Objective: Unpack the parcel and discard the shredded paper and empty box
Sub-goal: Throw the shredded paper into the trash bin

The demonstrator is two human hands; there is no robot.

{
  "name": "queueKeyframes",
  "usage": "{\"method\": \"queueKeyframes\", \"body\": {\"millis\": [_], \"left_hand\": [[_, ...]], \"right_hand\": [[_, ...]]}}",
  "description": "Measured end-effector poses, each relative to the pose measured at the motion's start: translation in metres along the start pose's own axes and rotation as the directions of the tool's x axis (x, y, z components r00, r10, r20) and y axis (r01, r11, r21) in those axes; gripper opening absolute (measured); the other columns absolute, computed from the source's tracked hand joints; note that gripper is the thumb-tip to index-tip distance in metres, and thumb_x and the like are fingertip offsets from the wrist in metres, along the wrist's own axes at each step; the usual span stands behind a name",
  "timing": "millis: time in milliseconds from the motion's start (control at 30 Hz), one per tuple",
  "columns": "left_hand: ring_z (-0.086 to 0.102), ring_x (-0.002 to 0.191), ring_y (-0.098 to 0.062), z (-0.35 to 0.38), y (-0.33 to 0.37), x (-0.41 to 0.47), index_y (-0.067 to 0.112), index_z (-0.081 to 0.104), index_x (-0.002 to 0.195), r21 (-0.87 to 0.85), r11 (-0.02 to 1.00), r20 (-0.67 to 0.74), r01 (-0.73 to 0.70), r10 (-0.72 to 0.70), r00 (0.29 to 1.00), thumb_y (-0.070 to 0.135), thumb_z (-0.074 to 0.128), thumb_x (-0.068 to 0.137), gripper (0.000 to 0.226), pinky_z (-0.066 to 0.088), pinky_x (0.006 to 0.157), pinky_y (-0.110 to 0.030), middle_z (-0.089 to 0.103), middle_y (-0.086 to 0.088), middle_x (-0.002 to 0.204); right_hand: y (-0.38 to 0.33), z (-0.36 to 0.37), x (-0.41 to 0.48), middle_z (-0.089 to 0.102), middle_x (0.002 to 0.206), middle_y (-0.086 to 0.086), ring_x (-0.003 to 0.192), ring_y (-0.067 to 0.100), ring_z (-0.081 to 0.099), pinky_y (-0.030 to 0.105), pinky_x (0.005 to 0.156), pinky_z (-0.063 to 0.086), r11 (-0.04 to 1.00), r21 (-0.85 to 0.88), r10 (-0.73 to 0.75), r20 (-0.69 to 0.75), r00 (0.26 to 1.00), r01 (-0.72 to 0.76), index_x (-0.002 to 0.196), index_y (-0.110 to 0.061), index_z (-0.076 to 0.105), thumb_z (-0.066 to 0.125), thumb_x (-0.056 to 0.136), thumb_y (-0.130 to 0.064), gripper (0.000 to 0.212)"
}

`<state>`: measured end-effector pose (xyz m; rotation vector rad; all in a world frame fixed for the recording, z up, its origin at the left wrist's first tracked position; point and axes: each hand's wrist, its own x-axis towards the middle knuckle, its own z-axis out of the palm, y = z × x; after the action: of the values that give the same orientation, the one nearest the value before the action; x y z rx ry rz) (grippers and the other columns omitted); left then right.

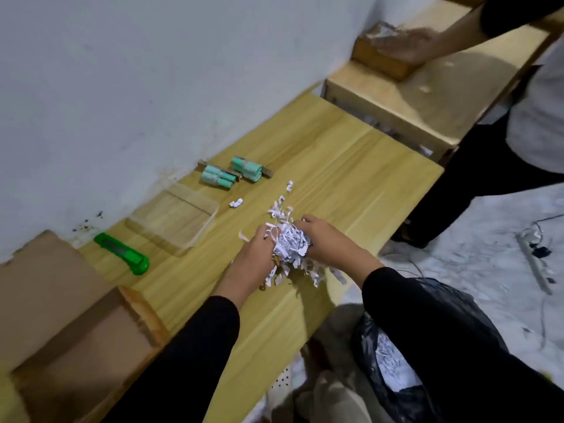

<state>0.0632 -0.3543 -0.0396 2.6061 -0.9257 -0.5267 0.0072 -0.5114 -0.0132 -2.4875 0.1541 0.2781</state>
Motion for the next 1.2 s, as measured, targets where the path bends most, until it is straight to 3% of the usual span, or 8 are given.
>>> {"method": "queueKeyframes", "body": {"millis": [133,267,367,467,567,767,933,1200], "left_hand": [[0.052,0.077,-0.028,-0.017,0.054,0.010,0.021,0.031,0.138,0.035,0.986,-0.018,-0.164,0.165,0.986,-0.003,0.043,0.086,0.058,0.042,0.062,-0.040,0.036,-0.008,0.126],[0.051,0.087,-0.029,-0.002,0.123,0.035,0.021,0.035,0.137,0.015,0.944,0.031,-0.328,0.328,0.944,0.003,0.041,0.087,0.054,0.037,0.063,-0.035,0.038,-0.006,0.125],[0.051,0.098,-0.035,0.031,0.186,0.043,0.012,0.036,0.138,0.119,0.857,0.084,-0.502,0.495,0.865,0.001,0.041,0.086,0.054,0.038,0.071,-0.039,0.039,-0.013,0.129],[0.047,0.110,-0.033,0.079,0.232,0.037,0.010,0.034,0.139,0.177,0.779,0.166,-0.602,0.579,0.798,0.006,0.041,0.089,0.051,0.039,0.084,-0.040,0.038,-0.015,0.133],[0.042,0.118,-0.032,0.137,0.260,0.024,0.009,0.029,0.142,0.170,0.731,0.306,-0.661,0.599,0.740,0.020,0.043,0.094,0.051,0.035,0.094,-0.039,0.035,-0.016,0.138],[0.042,0.116,-0.033,0.222,0.277,0.004,0.011,0.032,0.137,0.134,0.686,0.500,-0.715,0.576,0.647,0.030,0.050,0.092,0.052,0.037,0.093,-0.040,0.039,-0.013,0.130],[0.043,0.115,-0.035,0.254,0.276,0.000,0.012,0.033,0.136,0.081,0.692,0.561,-0.717,0.563,0.607,0.033,0.055,0.089,0.056,0.040,0.090,-0.042,0.039,-0.013,0.128],[0.043,0.114,-0.032,0.268,0.271,0.001,0.010,0.036,0.133,-0.010,0.716,0.607,-0.698,0.559,0.565,0.030,0.062,0.085,0.058,0.041,0.092,-0.039,0.039,-0.012,0.127]], "right_hand": [[0.019,-0.041,-0.034,0.048,0.117,0.023,0.112,0.035,0.051,0.026,0.071,0.031,0.992,-0.028,0.116,-0.110,0.987,-0.120,0.121,-0.006,0.052,0.046,0.080,0.005,0.043],[0.065,-0.076,-0.083,0.049,0.104,0.016,0.094,0.035,0.056,0.029,0.066,0.033,0.962,-0.063,0.243,-0.237,0.941,-0.264,0.114,-0.007,0.055,0.050,0.080,0.001,0.035],[0.111,-0.081,-0.138,0.050,0.098,0.017,0.087,0.039,0.056,0.039,0.071,0.042,0.914,-0.056,0.361,-0.335,0.870,-0.401,0.104,-0.007,0.057,0.055,0.080,-0.006,0.024],[0.151,-0.063,-0.192,0.050,0.105,0.015,0.094,0.037,0.054,0.039,0.077,0.044,0.836,-0.005,0.512,-0.354,0.783,-0.549,0.107,-0.009,0.055,0.055,0.079,-0.006,0.028],[0.184,-0.032,-0.242,0.047,0.116,0.014,0.106,0.036,0.048,0.038,0.083,0.043,0.716,0.069,0.679,-0.303,0.669,-0.695,0.117,-0.010,0.050,0.054,0.076,-0.003,0.041],[0.223,0.026,-0.300,0.036,0.133,0.013,0.121,0.036,0.039,0.044,0.098,0.044,0.515,0.164,0.856,-0.162,0.492,-0.842,0.135,-0.017,0.037,0.064,0.075,-0.009,0.066],[0.240,0.056,-0.317,0.036,0.129,0.013,0.115,0.036,0.041,0.044,0.095,0.044,0.468,0.158,0.883,-0.137,0.450,-0.870,0.133,-0.017,0.037,0.070,0.073,-0.017,0.069],[0.252,0.072,-0.322,0.033,0.137,0.013,0.121,0.034,0.038,0.045,0.097,0.046,0.446,0.187,0.895,-0.103,0.434,-0.875,0.136,-0.020,0.036,0.072,0.071,-0.013,0.075]]}}
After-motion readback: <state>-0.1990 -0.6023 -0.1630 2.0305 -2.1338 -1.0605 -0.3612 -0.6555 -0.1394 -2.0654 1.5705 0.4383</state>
